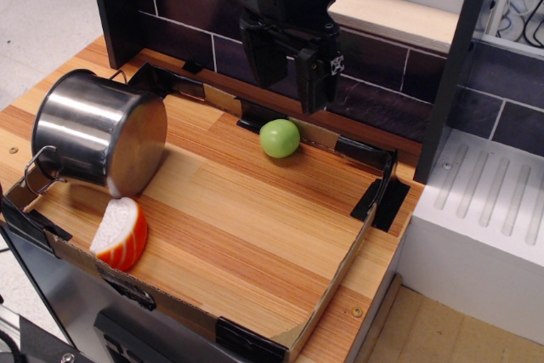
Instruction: Upright metal pot
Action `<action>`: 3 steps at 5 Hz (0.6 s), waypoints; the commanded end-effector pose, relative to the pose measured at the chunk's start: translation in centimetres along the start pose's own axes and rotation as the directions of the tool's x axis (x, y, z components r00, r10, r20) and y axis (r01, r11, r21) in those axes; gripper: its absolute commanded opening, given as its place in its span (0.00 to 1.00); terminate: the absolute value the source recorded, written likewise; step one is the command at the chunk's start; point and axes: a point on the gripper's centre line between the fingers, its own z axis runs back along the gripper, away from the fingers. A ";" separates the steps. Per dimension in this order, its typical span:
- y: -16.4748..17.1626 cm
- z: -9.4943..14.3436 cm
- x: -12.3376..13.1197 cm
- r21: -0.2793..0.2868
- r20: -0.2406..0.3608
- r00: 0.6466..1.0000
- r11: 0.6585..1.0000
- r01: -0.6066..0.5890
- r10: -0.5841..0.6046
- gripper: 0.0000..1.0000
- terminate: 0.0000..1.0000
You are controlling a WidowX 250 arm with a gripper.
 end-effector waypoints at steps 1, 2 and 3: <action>0.0 0.0 0.0 0.000 0.000 1.000 1.000 0.000 0.000 1.00 0.00; 0.6 2.3 -0.8 -0.011 0.035 0.999 1.000 -0.015 0.016 1.00 0.00; 2.3 5.1 -2.3 -0.051 0.060 0.997 0.998 -0.045 0.048 1.00 0.00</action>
